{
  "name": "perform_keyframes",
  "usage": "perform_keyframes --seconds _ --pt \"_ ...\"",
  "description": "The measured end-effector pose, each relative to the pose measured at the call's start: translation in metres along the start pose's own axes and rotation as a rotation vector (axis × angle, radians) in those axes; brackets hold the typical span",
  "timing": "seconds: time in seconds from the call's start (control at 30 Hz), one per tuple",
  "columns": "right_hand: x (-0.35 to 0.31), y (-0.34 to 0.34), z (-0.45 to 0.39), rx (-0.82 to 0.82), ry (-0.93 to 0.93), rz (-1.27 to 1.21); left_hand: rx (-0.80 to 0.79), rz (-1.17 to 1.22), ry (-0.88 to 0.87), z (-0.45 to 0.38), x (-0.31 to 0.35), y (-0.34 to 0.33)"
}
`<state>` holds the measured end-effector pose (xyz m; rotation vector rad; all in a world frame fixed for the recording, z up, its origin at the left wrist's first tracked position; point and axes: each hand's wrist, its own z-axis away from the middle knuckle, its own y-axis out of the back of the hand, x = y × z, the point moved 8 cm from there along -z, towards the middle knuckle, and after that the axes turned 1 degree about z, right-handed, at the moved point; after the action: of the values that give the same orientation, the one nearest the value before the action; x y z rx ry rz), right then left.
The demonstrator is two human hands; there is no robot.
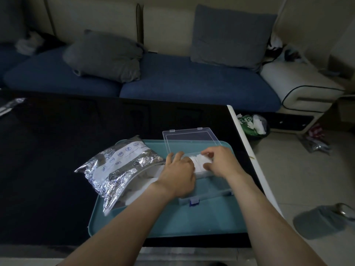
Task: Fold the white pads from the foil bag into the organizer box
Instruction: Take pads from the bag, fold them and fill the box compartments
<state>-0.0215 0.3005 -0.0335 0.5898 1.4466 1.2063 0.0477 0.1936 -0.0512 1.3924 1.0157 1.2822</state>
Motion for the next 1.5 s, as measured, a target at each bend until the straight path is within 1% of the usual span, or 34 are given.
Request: perform_keyframes --seconds 0.07,0.1,0.27,0.33,0.47,0.57,0.67,0.7,0.77,0.8,0.83,0.87,0.93,0.97,1.0,1.03,1.1,1.17,1.23,1.3,1.37,1.43,1.5 --pt "-0.004 0.003 -0.001 -0.059 -0.019 0.092 0.007 0.016 0.003 0.000 -0.001 0.001" --pt "-0.006 0.006 -0.002 -0.063 -0.024 0.143 0.005 0.026 0.006 -0.001 -0.001 0.002" --pt "-0.018 0.011 -0.005 -0.011 -0.010 0.302 0.011 0.066 0.005 -0.005 -0.001 0.004" --pt "-0.014 0.009 -0.008 -0.039 -0.009 0.298 0.003 0.078 0.008 -0.007 -0.003 0.003" --pt "0.006 0.006 -0.012 -0.118 -0.042 0.184 -0.008 0.083 -0.032 -0.005 -0.003 0.006" --pt "0.013 -0.001 -0.016 -0.132 -0.039 0.089 0.098 0.217 -0.106 0.003 0.000 0.027" --pt "0.013 -0.001 -0.013 -0.139 -0.025 0.055 0.295 0.373 -0.118 0.021 -0.013 0.062" --pt "0.011 0.005 -0.010 -0.112 -0.009 0.055 0.346 0.400 -0.103 0.029 -0.020 0.073" --pt "-0.004 0.030 0.000 0.045 0.048 0.076 0.385 0.403 -0.039 0.046 -0.038 0.088" --pt "-0.017 0.041 0.010 0.129 0.091 0.055 0.368 0.384 0.003 0.054 -0.047 0.090" --pt "-0.034 0.045 0.024 0.157 0.145 0.022 0.347 0.361 0.051 0.064 -0.057 0.091" --pt "-0.055 0.038 0.039 0.117 0.208 -0.021 0.317 0.331 0.100 0.073 -0.068 0.089" --pt "-0.093 0.003 0.069 -0.097 0.302 -0.124 0.226 0.218 0.192 0.083 -0.087 0.080" --pt "-0.109 -0.018 0.082 -0.175 0.329 -0.153 0.169 0.138 0.229 0.087 -0.095 0.074" --pt "-0.118 -0.034 0.089 -0.193 0.350 -0.159 0.117 0.068 0.256 0.088 -0.102 0.069" --pt "-0.123 -0.046 0.092 -0.177 0.362 -0.152 0.082 0.038 0.271 0.087 -0.108 0.065" --pt "-0.126 -0.065 0.093 -0.171 0.362 -0.114 0.067 0.074 0.261 0.087 -0.117 0.062" --pt "-0.127 -0.083 0.095 -0.223 0.370 -0.041 0.093 0.131 0.238 0.087 -0.124 0.062" --pt "-0.129 -0.096 0.098 -0.270 0.383 0.030 0.088 0.132 0.224 0.086 -0.130 0.058" --pt "-0.135 -0.104 0.097 -0.270 0.392 0.080 0.053 0.125 0.216 0.086 -0.136 0.052" --pt "-0.141 -0.111 0.092 -0.272 0.435 0.149 0.011 0.170 0.202 0.085 -0.141 0.045" --pt "-0.144 -0.121 0.086 -0.324 0.500 0.239 -0.005 0.264 0.217 0.084 -0.144 0.042" --pt "-0.145 -0.127 0.078 -0.350 0.532 0.227 0.013 0.313 0.234 0.083 -0.147 0.042"
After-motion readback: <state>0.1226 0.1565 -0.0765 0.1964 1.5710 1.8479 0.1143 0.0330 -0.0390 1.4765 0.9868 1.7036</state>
